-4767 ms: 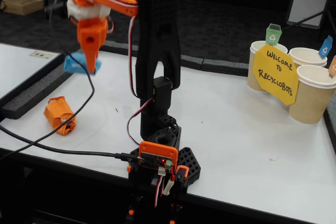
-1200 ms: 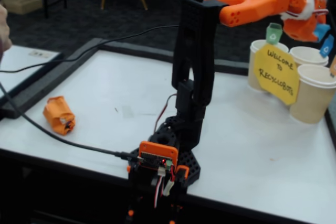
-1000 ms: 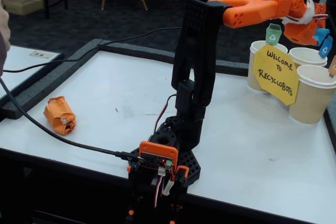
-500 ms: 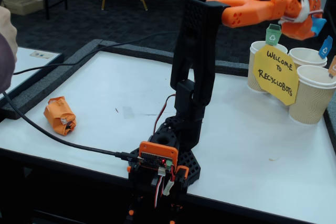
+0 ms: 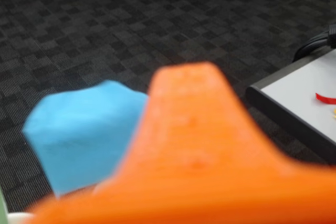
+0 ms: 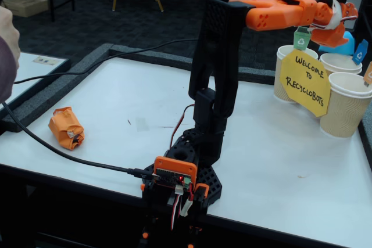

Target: Sort rubbish by color.

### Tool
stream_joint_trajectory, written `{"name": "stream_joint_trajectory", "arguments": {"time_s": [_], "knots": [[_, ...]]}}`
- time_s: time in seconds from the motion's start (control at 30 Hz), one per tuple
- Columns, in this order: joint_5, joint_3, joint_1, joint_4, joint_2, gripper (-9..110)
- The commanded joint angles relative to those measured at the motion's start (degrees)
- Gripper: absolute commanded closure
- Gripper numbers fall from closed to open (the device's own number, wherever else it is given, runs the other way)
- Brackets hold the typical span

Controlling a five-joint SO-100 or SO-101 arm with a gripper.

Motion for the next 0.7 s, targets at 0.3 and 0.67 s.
{"name": "stream_joint_trajectory", "arguments": {"time_s": [0.3, 0.67], "knots": [[-0.7, -9.0, -0.3, 3.8, 2.7, 87], [-0.5, -41.9, -13.3, 44.3, 10.4, 98]]}}
